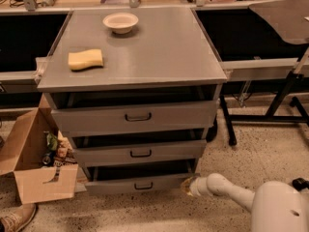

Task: Close bottom drawer

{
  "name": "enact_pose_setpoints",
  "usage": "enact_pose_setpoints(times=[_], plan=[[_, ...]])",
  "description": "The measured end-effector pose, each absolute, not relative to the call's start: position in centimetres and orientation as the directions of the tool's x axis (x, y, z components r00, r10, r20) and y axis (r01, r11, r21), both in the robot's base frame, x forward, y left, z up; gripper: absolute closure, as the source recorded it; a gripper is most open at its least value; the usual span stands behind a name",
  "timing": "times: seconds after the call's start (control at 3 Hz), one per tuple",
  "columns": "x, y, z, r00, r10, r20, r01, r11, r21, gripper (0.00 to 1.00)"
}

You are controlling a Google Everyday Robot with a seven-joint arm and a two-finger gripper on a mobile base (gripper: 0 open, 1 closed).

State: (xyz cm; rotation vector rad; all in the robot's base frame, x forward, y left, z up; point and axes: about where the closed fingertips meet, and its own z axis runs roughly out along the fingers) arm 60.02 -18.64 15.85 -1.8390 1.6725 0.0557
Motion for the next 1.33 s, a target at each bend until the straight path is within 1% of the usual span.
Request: enact_pose_setpoints(times=[0.33,0.67,1.0,1.33], plan=[[60.62,-18.91,15.93,0.185,-0.88,-0.438,-0.903,0.023,-0.428,0.75],[60.62,-18.91,15.93,0.185,-0.88,-0.438,-0.903,0.023,-0.428,0.45],[60.61,-18.91,15.92,0.185,-0.88,-0.438,-0.903,0.023,-0.428,0.2],[60.61,-18.9,15.92,0.185,-0.88,-0.438,-0.903,0.023,-0.428,0.0]])
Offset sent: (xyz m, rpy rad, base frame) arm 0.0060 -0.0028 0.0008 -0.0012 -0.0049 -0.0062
